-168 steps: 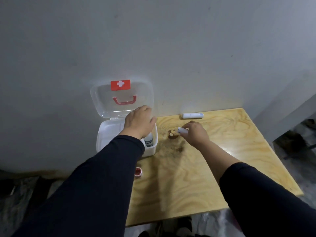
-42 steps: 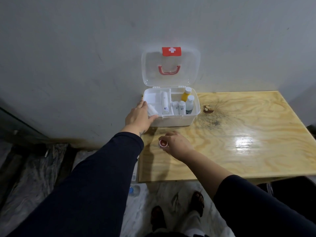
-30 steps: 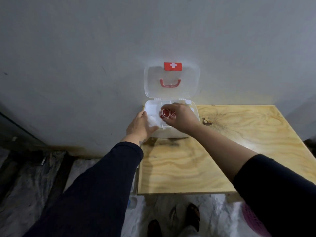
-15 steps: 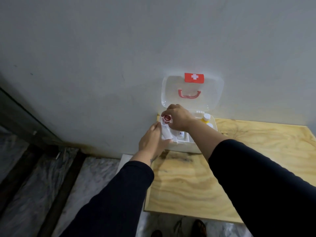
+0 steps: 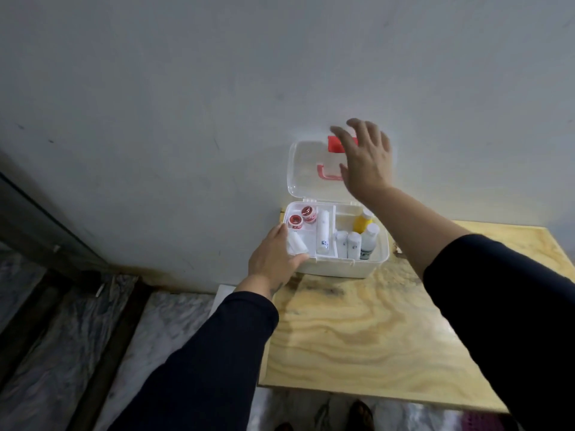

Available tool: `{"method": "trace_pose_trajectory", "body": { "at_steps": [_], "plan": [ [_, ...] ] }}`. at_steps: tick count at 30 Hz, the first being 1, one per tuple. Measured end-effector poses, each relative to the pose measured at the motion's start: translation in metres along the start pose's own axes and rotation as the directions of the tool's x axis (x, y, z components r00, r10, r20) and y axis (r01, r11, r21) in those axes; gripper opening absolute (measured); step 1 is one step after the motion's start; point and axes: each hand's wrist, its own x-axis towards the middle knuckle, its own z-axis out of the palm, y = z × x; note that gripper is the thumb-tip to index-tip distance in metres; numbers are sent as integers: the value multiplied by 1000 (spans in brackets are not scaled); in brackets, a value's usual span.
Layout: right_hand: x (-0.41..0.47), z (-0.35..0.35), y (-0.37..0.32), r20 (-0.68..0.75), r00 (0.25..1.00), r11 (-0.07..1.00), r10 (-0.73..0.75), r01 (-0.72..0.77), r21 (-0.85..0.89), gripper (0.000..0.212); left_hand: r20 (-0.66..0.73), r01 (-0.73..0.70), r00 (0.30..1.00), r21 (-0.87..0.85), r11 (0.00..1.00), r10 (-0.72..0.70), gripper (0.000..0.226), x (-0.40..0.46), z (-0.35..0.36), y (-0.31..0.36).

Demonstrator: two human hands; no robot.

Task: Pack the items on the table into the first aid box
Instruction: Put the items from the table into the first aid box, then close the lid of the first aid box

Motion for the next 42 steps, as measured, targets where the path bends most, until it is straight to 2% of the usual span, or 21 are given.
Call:
{"method": "trace_pose_trajectory", "body": {
  "at_steps": [2,4,8,12,16,19,21,23,25,30,33,36,39,42],
  "plan": [
    [7,3,17,127,988,996,87,-85,-20,61,-18,-7,1000,9,1000,7,75,0,1,1],
    [11,8,26,149,983,994,105,-102,-28,52,-16,-3,1000,9,1000,3,74,1,2,1],
    [9,10,24,-34,999,999,41,-41,13,31,1,19,1000,23,1000,-19,80,3,4,1],
    [-16,1,23,-135,991,998,0,9,63,26,-26,34,999,-4,999,-34,82,9,8,6],
    [-61,-1,21,-179,983,998,-35,44,46,26,-123,83,989,50,995,-76,96,13,3,12],
    [-91,0,12,-152,988,998,-40,45,31,28,-300,-16,953,125,992,53,84,11,-8,22],
    [-110,4,8,-137,990,1000,-24,26,14,30,-349,-100,925,161,982,152,72,11,-15,28],
    [-128,9,3,-126,992,1000,-19,16,-25,32,-296,-173,924,235,956,240,66,14,-18,31],
    [-143,14,0,-111,993,998,-28,21,-64,31,-184,-231,936,318,919,299,63,16,-16,33],
    [-167,29,1,-4,1000,995,-27,27,-96,32,-2,-298,943,446,844,333,64,18,4,31],
    [-175,30,5,67,997,997,-50,53,-53,40,9,-280,951,457,845,310,73,18,16,27],
    [-172,27,8,174,983,998,61,-64,12,60,4,-276,949,493,825,315,83,19,21,25],
    [-167,32,16,301,941,985,154,-170,27,65,-14,-283,940,530,799,342,86,20,22,24],
    [-162,33,18,328,931,981,161,-187,50,70,-47,-261,937,565,783,347,85,22,26,23]
  ]
}}
